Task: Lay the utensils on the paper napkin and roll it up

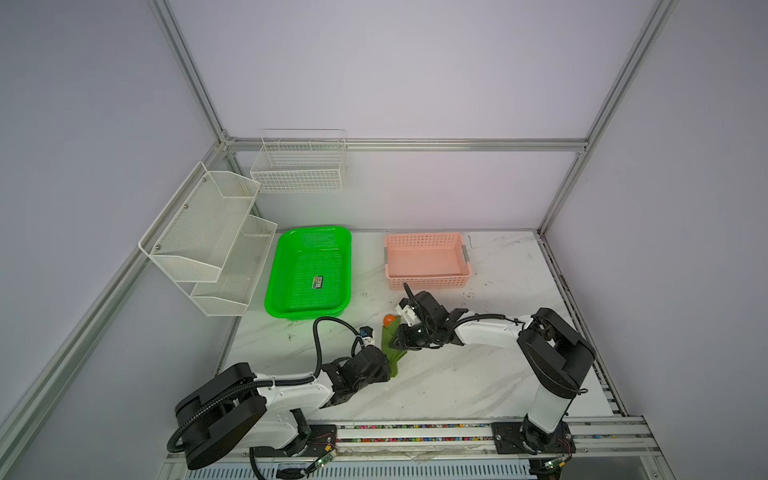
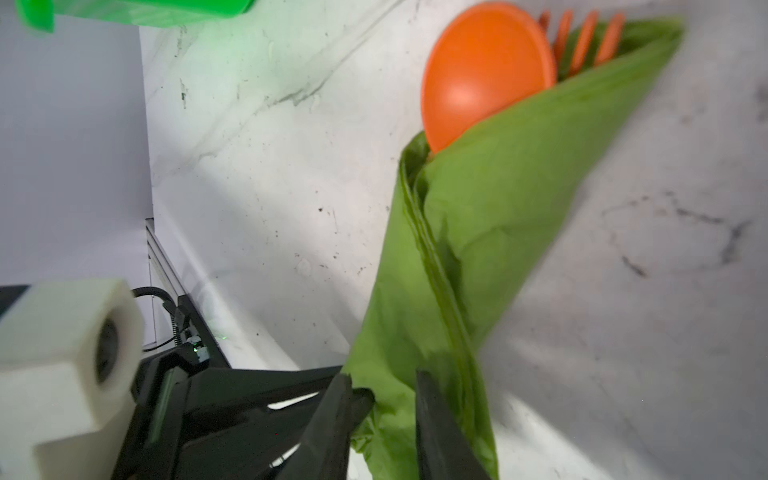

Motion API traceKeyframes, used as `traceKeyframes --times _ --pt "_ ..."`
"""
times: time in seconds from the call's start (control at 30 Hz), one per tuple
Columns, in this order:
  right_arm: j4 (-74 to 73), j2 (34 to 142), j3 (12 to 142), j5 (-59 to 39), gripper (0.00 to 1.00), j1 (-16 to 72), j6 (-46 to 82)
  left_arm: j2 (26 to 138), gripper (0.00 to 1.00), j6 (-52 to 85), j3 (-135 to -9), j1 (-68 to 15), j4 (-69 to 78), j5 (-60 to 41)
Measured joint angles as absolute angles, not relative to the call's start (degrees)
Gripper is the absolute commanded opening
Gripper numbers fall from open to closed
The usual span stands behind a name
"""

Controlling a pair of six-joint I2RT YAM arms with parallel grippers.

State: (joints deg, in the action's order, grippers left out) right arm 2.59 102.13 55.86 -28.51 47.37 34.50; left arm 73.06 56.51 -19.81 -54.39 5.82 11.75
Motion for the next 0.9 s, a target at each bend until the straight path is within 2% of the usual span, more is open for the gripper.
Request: traceKeyframes --times 0.23,0.5,0.73,0.9 --pt "1.67 103.15 53.56 -28.08 0.30 47.33 35.40 72.16 0.18 56.47 -19.81 -54.39 4.97 11.11" --pt "-0.49 103.63 53.21 -28.08 0.30 47.57 35.75 70.65 0.33 56.36 -19.77 -54.39 5.19 8.36" --pt "-1.89 103.92 52.84 -28.32 0.30 47.57 35.77 59.42 0.45 55.94 -17.82 -53.39 5.32 9.15" --pt "-2.68 104.22 52.84 -28.75 0.30 47.59 35.88 53.95 0.46 55.48 -15.07 -47.57 6.13 8.56"
